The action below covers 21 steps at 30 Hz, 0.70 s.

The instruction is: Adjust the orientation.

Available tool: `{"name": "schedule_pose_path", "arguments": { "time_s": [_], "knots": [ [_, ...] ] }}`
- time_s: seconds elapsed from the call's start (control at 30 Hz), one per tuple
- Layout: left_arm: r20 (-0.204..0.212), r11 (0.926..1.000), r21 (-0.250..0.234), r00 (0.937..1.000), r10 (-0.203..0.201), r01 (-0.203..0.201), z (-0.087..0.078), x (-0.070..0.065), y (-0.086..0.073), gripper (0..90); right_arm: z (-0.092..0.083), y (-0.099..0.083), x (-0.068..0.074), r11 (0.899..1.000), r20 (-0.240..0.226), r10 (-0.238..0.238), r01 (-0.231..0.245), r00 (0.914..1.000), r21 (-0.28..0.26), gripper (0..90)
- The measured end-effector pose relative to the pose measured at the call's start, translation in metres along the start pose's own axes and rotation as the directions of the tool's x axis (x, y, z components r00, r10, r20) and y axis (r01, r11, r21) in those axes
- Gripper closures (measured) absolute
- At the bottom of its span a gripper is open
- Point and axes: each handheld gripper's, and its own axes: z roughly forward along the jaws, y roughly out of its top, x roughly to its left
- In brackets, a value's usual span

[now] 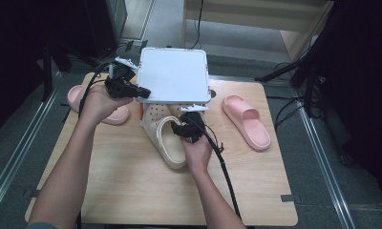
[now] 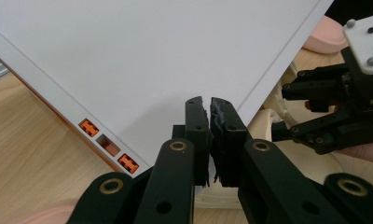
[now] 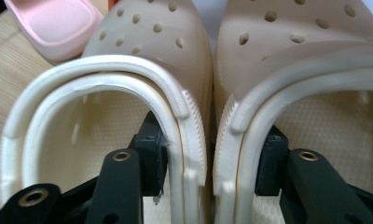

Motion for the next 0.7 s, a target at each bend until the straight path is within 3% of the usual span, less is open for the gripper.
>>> {"name": "schedule_pose_path", "arguments": {
  "time_s": [0.07,0.17,0.33,0.37,0.47,0.53,0.63,0.7],
  "knots": [
    [-0.001,1.0000,0.000,1.0000,0.000,0.000,0.000,0.000,0.000,86.1,-0.004,0.000,-0.002,1.000,-0.019,0.018,-0.018,0.9996,0.000,53.4],
    [-0.002,1.0000,0.002,1.0000,-0.001,0.001,0.000,0.000,0.000,86.1,-0.018,-0.004,-0.003,1.000,-0.020,-0.009,0.009,0.9998,0.008,54.3],
    [-0.001,1.0000,0.004,1.0000,-0.005,0.005,0.000,0.000,0.000,86.4,-0.036,-0.012,-0.005,1.000,-0.038,-0.008,0.008,0.9993,0.003,60.1],
    [0.000,1.0000,0.006,1.0000,-0.005,0.005,0.000,0.000,0.000,86.4,-0.046,-0.016,-0.005,1.000,-0.056,-0.017,0.017,0.9983,0.002,67.7],
    [-0.002,0.9999,0.005,0.9999,-0.010,0.010,0.000,0.000,0.001,86.5,-0.056,-0.021,-0.005,1.000,-0.074,-0.022,0.022,0.9970,0.005,71.3],
    [-0.002,0.9999,0.006,0.9999,-0.013,0.013,0.000,0.000,0.000,86.4,-0.068,-0.029,-0.003,0.999,-0.120,-0.030,0.033,0.9923,0.029,82.6],
    [-0.003,0.9998,0.003,0.9998,-0.017,0.017,0.000,0.000,0.000,86.4,-0.074,-0.036,0.001,0.997,-0.142,-0.062,0.068,0.9879,0.037,87.8],
    [-0.003,0.9999,0.004,0.9999,-0.015,0.015,0.000,0.000,0.000,86.4,-0.083,-0.048,0.008,0.990,-0.155,-0.120,0.130,0.9806,0.056,90.0]
  ]
}}
